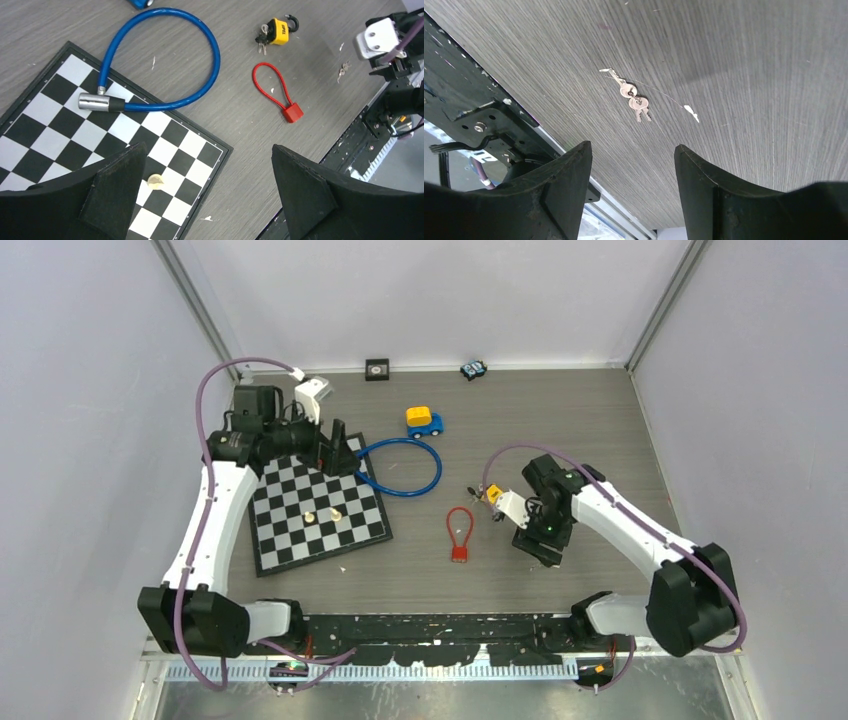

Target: Unlock with the key

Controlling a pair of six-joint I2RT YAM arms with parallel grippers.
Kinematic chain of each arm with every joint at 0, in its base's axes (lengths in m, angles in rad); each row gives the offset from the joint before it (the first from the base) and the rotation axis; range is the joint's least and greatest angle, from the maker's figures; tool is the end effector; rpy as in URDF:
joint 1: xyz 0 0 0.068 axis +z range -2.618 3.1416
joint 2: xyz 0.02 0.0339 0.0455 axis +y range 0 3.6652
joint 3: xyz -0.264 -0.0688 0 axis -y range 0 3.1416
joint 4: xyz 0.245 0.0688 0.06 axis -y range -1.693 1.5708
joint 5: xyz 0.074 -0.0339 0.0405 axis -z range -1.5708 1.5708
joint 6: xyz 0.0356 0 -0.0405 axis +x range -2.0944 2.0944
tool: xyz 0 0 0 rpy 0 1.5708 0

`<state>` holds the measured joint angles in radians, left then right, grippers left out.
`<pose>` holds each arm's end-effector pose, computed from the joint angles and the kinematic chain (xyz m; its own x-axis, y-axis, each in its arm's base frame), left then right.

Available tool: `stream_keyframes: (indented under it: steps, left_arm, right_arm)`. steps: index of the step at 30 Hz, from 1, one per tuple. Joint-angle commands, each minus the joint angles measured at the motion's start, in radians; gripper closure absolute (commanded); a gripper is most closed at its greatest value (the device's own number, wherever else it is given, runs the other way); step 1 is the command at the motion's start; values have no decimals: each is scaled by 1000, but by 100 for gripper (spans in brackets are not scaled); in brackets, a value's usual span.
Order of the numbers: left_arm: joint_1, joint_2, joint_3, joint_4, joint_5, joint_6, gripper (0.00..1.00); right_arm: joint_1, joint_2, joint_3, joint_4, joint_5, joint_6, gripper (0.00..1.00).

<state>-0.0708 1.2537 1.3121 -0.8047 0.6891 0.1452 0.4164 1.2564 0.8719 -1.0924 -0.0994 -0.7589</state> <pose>0.2510 -0.0405 0.3696 -0.5948 0.1541 -0.7889 0.6128 0.7222 -0.3209 0.1799 0.0834 0.2193 -0.3779 -0.9158 -0.1360 -0.9248 0.3805 0.0072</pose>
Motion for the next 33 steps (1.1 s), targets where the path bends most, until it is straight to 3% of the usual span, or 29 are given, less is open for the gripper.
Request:
stream_keyframes:
  steps: [1, 20, 33]
  left_arm:
    - [1, 4, -21, -24, 61, 51, 2]
    - [-1, 65, 4, -22, 72, 46, 3]
    - [-2, 61, -10, -10, 81, 39, 3]
  right_arm:
    - [-5, 57, -14, 11, -14, -82, 35]
    - [-4, 261, -13, 123, 6, -156, 41]
    - [-2, 284, -60, 168, -12, -155, 54]
